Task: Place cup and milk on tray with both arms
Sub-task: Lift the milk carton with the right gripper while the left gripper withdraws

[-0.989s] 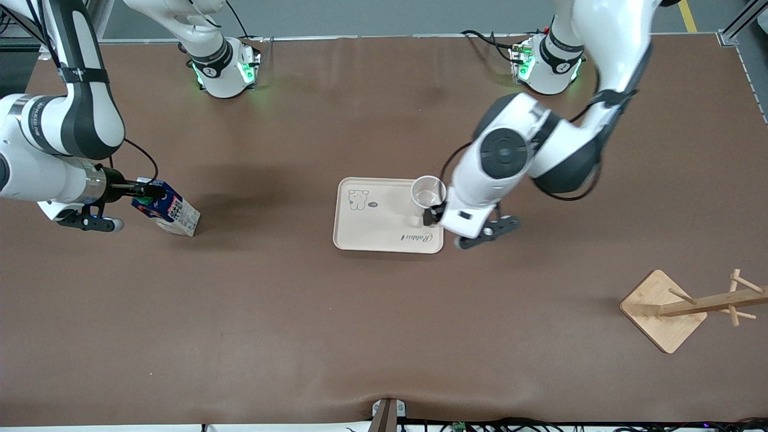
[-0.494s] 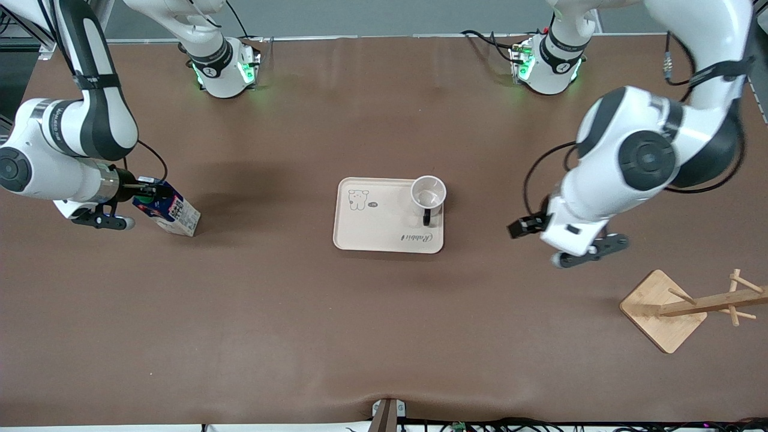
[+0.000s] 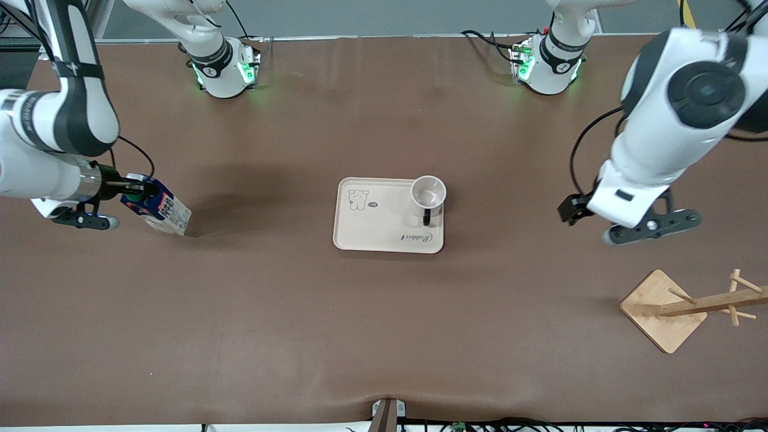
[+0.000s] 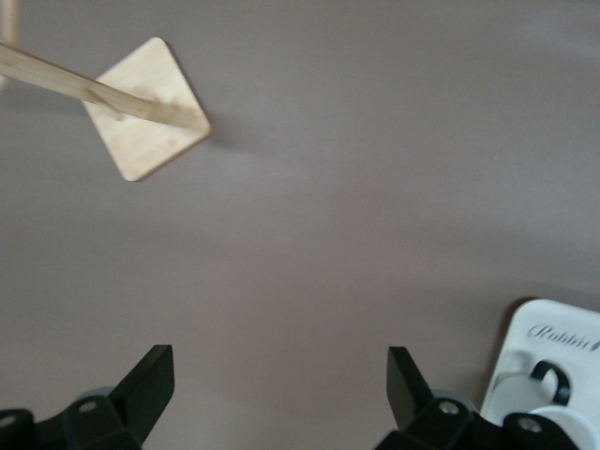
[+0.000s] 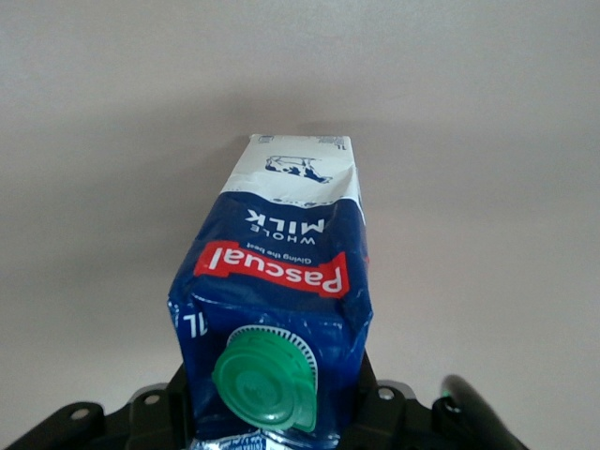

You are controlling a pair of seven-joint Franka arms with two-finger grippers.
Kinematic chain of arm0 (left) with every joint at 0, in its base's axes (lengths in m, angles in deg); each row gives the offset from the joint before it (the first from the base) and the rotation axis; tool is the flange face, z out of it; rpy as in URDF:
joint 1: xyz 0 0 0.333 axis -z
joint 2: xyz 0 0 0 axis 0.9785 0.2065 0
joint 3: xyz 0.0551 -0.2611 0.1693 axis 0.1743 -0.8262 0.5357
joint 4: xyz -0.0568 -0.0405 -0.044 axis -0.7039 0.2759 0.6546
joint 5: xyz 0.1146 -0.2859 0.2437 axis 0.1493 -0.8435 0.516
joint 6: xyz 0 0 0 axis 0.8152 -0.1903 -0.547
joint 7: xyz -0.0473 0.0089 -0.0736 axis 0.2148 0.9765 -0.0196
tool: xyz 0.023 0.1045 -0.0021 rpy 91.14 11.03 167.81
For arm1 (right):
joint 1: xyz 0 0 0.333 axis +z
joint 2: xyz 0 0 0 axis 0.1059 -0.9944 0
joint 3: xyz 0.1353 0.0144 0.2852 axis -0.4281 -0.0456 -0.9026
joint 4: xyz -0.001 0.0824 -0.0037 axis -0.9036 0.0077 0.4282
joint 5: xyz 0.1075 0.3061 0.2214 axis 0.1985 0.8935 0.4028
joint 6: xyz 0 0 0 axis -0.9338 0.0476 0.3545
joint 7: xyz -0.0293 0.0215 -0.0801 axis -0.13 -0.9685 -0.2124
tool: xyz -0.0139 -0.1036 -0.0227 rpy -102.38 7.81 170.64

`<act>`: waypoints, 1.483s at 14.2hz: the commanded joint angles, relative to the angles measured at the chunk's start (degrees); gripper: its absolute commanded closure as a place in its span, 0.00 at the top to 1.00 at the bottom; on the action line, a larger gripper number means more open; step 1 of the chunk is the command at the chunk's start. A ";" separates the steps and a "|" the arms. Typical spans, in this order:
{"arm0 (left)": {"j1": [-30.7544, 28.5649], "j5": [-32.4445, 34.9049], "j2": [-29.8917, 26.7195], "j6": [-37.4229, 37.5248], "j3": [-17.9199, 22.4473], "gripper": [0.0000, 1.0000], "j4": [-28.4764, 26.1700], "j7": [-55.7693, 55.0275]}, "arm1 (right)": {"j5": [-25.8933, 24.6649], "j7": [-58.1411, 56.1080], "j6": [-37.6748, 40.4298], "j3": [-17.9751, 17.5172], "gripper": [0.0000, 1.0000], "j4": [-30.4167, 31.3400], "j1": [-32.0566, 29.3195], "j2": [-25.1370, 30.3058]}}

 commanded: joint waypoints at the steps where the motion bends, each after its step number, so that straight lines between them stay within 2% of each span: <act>1: -1.11 0.50 -0.15 4.63 -0.66 1.00 2.60 4.06 | 0.38 1.09 4.66 0.02 0.00 -4.92 1.89 -0.44; 3: -1.20 0.07 -3.13 5.17 0.04 1.00 2.60 6.08 | 0.38 1.00 7.90 0.02 0.00 -8.69 3.30 -0.88; 4: -0.41 -0.37 -4.44 5.17 1.78 1.00 2.34 8.01 | 0.38 0.92 9.49 0.02 0.00 -11.24 4.09 -1.75; 7: 4.76 -4.41 -7.70 5.17 10.91 1.00 1.90 15.21 | 0.47 1.00 13.98 -0.07 0.00 -18.18 7.69 -4.04; 9: 5.57 -7.31 -10.51 5.17 14.18 1.00 -0.37 19.79 | 0.39 2.05 14.86 0.02 0.00 -22.06 12.86 -5.62; 13: 6.01 -11.09 -16.49 5.17 17.61 1.00 -6.52 22.53 | 1.87 15.22 15.39 -0.07 0.00 -27.42 24.81 -10.97; 15: 7.14 -11.45 -18.60 5.17 18.75 1.00 -9.16 22.53 | 4.67 20.40 15.30 -0.07 0.00 -31.72 30.53 -15.62; 18: 8.12 -11.80 -20.89 5.17 20.43 1.00 -11.45 22.53 | 12.06 26.47 14.78 -0.07 0.00 -41.02 34.68 -23.79; 21: 7.94 -11.89 -21.07 5.08 20.34 1.00 -11.46 22.44 | 14.26 28.34 13.81 -0.16 0.00 -48.34 36.79 -29.87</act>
